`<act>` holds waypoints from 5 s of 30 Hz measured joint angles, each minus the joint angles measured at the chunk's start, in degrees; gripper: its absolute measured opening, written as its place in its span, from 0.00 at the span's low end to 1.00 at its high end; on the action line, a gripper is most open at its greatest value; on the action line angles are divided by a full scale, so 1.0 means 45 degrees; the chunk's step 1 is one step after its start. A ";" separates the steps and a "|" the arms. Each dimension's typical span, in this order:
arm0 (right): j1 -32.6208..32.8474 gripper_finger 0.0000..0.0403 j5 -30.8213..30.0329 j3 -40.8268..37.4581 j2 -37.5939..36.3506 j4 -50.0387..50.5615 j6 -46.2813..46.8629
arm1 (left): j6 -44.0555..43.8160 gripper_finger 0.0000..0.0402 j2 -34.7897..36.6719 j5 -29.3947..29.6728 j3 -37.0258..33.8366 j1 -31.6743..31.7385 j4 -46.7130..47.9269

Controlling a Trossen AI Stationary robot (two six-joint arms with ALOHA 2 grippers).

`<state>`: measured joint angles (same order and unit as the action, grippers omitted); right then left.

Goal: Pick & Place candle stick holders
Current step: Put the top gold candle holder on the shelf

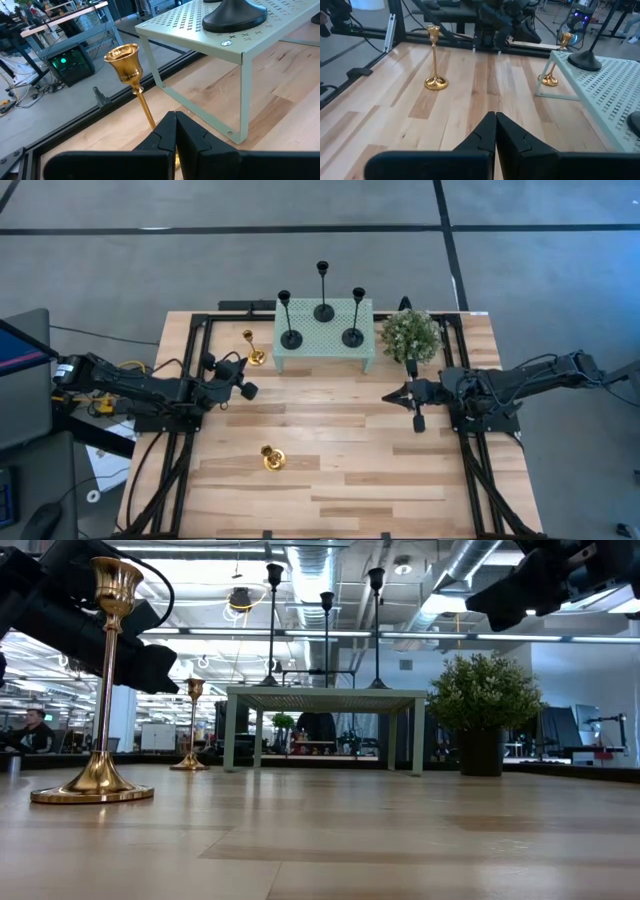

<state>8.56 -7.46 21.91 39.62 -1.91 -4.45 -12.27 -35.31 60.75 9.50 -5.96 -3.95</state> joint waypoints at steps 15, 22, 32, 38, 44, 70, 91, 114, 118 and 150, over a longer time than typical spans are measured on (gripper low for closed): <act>0.0000 0.00 -0.0126 0.0000 0.0000 0.0756 0.0916 | -0.0024 0.01 0.0000 0.0000 0.0000 0.0000 -0.0014; 0.0000 0.00 -0.0126 0.0000 0.0004 0.0655 0.1443 | -0.0029 0.01 0.0000 0.0000 0.0004 0.0005 -0.0068; 0.0000 0.00 -0.0121 0.0000 0.0024 0.0699 0.1282 | -0.0019 0.01 0.0004 0.0000 0.0000 0.0005 -0.0095; 0.0000 0.00 -0.0121 0.0000 0.0024 0.0704 0.0903 | -0.0015 0.05 0.0000 0.0005 0.0000 0.0005 -0.0097; 0.0000 0.00 -0.0121 0.0000 0.0024 0.0699 0.0899 | -0.0334 0.19 0.0000 0.0242 0.0003 0.0005 -0.0097; 0.0000 0.00 -0.0117 0.0000 0.0024 0.0702 0.0884 | -0.2691 0.71 0.0000 0.0068 0.0002 0.0005 -0.0137; 0.0000 0.00 -0.0117 0.0000 0.0026 0.0702 0.0884 | -0.2377 0.67 -0.1525 -0.1394 0.0000 0.3085 -0.0572; 0.0000 0.00 -0.0121 0.0000 0.0024 0.0699 0.0894 | -0.0578 0.67 -0.4053 -0.3881 0.0000 0.6571 -0.4549; 0.0000 0.00 -0.0121 0.0000 0.0025 0.0700 0.0894 | -0.0643 0.67 -0.4676 -0.4380 0.0000 0.7125 -0.5061; -0.0004 0.00 -0.0117 0.0005 0.0025 0.0699 0.0894 | -0.0434 0.04 -0.6008 -0.4513 0.0010 0.7300 -0.6606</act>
<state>8.54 -7.99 21.93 39.73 1.23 -0.43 -14.22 -62.35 40.44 9.54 26.90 -33.67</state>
